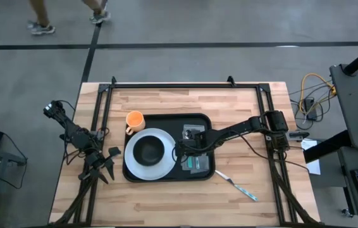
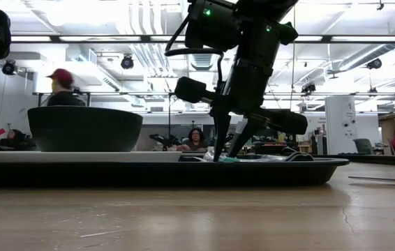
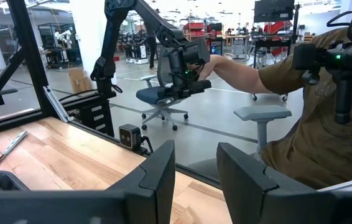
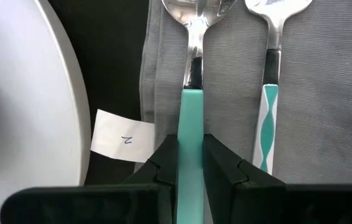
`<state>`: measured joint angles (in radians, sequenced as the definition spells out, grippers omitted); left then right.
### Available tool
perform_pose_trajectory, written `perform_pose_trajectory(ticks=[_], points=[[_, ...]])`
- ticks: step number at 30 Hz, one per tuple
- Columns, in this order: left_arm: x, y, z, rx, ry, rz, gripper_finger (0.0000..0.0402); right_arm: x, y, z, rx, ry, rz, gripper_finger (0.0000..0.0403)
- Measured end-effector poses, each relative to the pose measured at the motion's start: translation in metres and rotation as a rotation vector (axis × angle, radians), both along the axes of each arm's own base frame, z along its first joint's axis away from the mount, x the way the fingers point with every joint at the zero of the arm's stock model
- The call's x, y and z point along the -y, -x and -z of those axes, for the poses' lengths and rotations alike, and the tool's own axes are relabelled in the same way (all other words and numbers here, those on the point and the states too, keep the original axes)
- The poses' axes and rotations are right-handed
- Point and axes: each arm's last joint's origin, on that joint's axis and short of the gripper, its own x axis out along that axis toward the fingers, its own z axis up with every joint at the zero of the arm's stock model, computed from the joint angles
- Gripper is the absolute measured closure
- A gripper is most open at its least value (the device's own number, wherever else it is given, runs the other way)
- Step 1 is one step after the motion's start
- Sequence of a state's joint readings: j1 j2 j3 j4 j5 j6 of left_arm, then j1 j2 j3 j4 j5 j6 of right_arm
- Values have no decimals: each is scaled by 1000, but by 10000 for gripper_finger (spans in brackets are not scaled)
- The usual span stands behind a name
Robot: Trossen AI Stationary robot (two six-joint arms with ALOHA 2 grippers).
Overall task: Set up tray
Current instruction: Put the green spoon on the gray napkin to the left of the white and blue fork, then put the white and blue knife on the gray napkin to the right of the white and blue fork
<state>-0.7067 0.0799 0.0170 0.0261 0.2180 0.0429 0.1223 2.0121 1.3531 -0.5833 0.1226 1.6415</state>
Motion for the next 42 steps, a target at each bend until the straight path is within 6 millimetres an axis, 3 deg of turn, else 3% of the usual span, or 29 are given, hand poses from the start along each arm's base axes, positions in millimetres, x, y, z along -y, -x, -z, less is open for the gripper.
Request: perform_pose_trajectory(ticks=[3, 9, 14, 26, 42], points=[[0, 0, 0, 0, 0, 0, 301, 0, 0, 0, 0, 2, -8, 366], [0, 0, 0, 0, 0, 0, 301, 0, 0, 0, 2, 2, -7, 303], [0, 0, 0, 0, 0, 0, 301, 0, 0, 0, 2, 1, -3, 279], [0, 0, 0, 0, 0, 0, 301, 0, -1, -1, 6, 7, -21, 290], [0, 0, 0, 0, 0, 0, 301, 0, -8, -21, 1, -14, -163, 303]])
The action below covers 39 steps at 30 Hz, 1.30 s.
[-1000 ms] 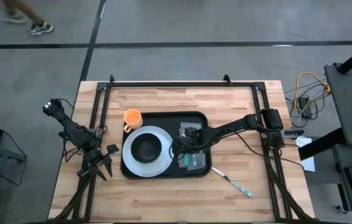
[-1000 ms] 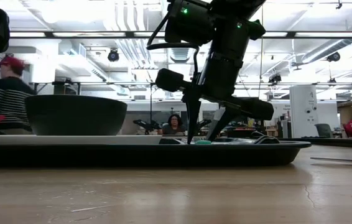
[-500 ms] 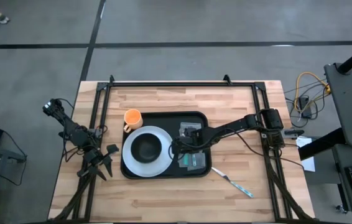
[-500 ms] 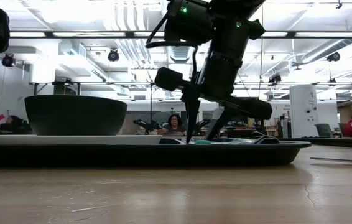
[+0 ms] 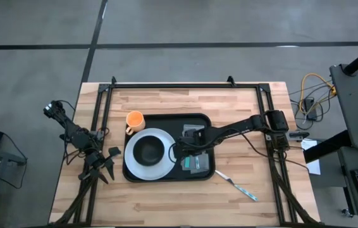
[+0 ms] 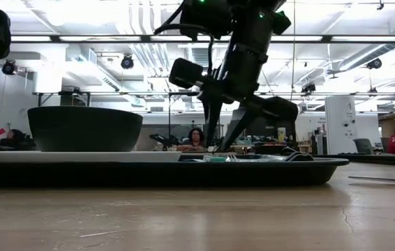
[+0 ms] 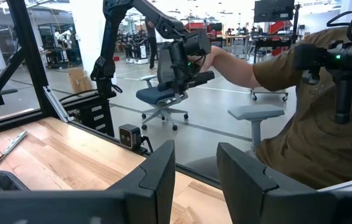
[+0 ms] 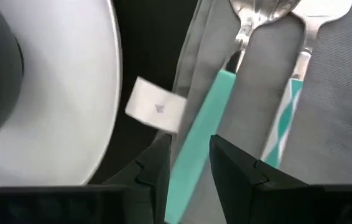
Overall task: Set up tray
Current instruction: Put the white and blue knife on the gray napkin to the right of the white and blue fork
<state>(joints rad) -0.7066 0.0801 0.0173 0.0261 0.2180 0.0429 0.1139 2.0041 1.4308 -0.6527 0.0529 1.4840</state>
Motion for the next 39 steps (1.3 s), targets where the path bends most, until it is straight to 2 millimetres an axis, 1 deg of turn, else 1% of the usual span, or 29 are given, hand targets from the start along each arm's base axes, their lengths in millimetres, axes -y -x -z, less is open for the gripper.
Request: perform_pose_trajectory(ticks=[6, 13, 20, 24, 27, 30, 34, 39], points=[[0, 0, 0, 0, 0, 0, 301, -2, 0, -9, -36, -3, -119, 308], [0, 0, 0, 0, 0, 0, 301, -5, -4, -18, -5, -13, -264, 321], [0, 0, 0, 0, 0, 0, 301, -8, -4, -20, 3, 29, -427, 333], [0, 0, 0, 0, 0, 0, 301, -9, 0, -19, -47, 35, -463, 339], [0, 0, 0, 0, 0, 0, 301, -12, 8, -17, -118, 30, -481, 342], [0, 0, 0, 0, 0, 0, 301, -18, 17, -16, -204, 29, -521, 344], [0, 0, 0, 0, 0, 0, 301, -32, 28, -15, -290, 36, -571, 344], [0, 0, 0, 0, 0, 0, 301, -53, 35, -15, -305, 46, -636, 344]])
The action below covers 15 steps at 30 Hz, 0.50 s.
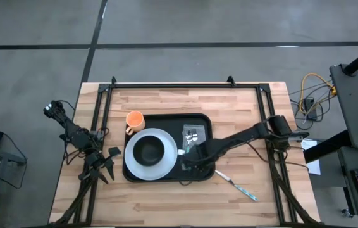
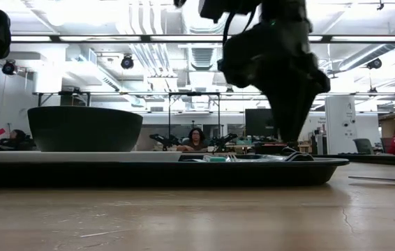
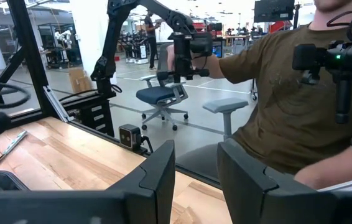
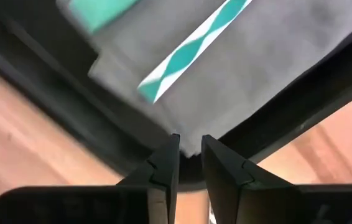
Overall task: Set up tray
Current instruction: Put the white and blue knife on the gray napkin to the right of the white and blue fork
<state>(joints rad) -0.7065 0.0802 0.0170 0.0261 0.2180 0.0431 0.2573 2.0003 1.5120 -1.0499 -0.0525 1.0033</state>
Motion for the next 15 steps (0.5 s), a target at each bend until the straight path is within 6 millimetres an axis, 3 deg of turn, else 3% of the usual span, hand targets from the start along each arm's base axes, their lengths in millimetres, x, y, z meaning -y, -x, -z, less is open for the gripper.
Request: perform_pose_trajectory(ticks=[15], points=[[0, 0, 0, 0, 0, 0, 301, -74, 30, 0, -6, 34, -222, 336]])
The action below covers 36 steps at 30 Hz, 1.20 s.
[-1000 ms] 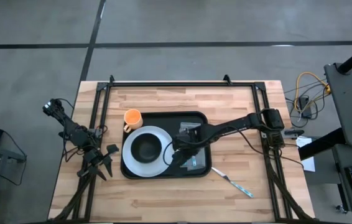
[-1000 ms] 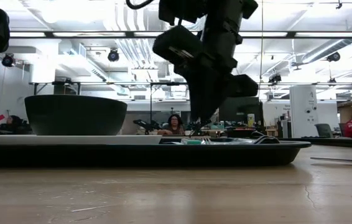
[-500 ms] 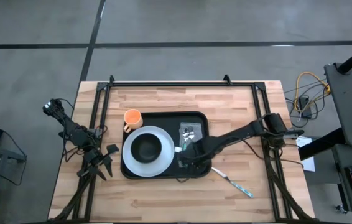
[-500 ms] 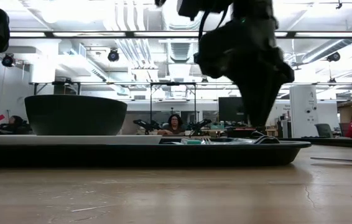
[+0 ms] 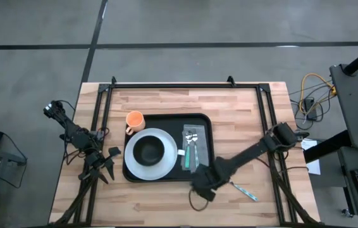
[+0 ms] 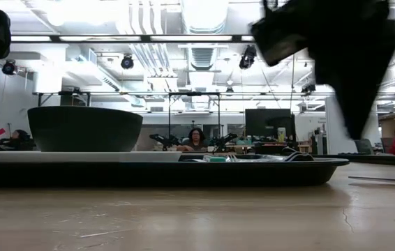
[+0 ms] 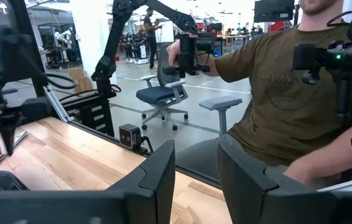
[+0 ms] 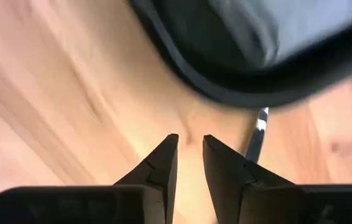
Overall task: Set up tray
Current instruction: Put the white and blue knife on the gray napkin to the right of the white and blue fork
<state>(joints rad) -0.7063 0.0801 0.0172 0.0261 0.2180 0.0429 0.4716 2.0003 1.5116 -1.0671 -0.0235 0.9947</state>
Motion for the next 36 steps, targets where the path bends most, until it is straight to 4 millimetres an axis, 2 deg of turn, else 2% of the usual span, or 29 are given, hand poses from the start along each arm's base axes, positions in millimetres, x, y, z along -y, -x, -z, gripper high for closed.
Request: perform_pose_trajectory(ticks=[7, 11, 15, 23, 36], points=[[0, 0, 0, 0, 0, 0, 301, -29, 30, -1, -86, 89, -3, 321], [0, 0, 0, 0, 0, 0, 301, -39, 44, -3, -72, 198, 12, 311], [0, 0, 0, 0, 0, 0, 301, -46, 53, -8, -54, 194, 17, 299], [0, 0, 0, 0, 0, 0, 301, -48, 73, -17, -34, 187, 22, 276], [0, 0, 0, 0, 0, 0, 301, -38, 119, 0, 17, 91, 44, 262]])
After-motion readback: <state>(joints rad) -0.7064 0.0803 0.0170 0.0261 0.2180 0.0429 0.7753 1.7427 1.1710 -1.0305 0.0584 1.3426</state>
